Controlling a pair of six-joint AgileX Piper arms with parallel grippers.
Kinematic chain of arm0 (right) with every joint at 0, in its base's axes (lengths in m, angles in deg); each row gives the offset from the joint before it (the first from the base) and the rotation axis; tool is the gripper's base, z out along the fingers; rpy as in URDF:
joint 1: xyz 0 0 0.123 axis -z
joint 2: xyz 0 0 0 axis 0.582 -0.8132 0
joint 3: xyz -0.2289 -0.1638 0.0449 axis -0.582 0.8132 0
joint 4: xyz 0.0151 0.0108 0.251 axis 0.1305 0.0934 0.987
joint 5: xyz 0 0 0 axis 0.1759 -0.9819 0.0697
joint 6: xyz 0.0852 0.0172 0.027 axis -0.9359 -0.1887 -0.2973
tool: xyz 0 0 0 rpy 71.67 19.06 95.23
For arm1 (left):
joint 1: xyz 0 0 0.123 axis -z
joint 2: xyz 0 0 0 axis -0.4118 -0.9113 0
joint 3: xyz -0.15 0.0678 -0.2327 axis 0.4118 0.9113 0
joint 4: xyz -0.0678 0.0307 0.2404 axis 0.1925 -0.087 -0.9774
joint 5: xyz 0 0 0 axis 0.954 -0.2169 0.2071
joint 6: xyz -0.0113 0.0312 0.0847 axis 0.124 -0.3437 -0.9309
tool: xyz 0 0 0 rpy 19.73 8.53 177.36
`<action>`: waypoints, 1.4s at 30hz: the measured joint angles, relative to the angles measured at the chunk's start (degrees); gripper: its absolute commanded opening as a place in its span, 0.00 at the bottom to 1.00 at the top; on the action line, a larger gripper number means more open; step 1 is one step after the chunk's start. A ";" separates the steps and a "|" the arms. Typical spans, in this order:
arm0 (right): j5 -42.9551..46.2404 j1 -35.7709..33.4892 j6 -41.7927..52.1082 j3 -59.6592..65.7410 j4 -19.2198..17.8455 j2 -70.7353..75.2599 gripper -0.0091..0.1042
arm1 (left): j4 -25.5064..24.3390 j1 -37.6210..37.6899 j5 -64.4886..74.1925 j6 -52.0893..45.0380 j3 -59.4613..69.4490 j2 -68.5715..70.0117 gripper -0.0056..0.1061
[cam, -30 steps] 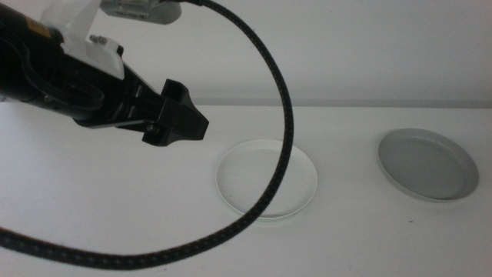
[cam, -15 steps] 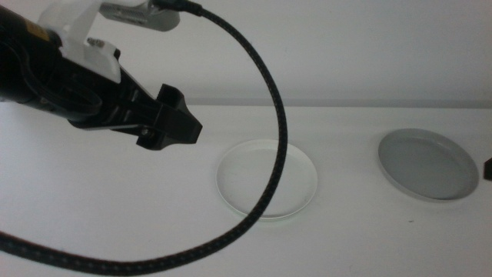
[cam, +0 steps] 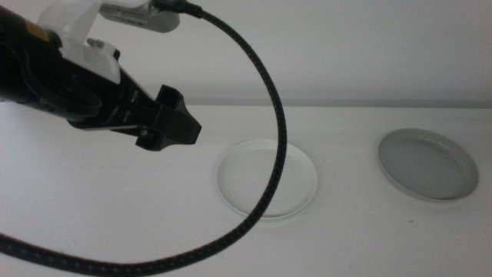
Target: Stack the three bowls on top of each other.
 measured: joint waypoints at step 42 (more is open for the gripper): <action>-3.52 -16.88 -5.47 -22.22 0.94 -19.28 0.07 | -0.21 0.00 0.00 0.00 0.00 0.00 0.89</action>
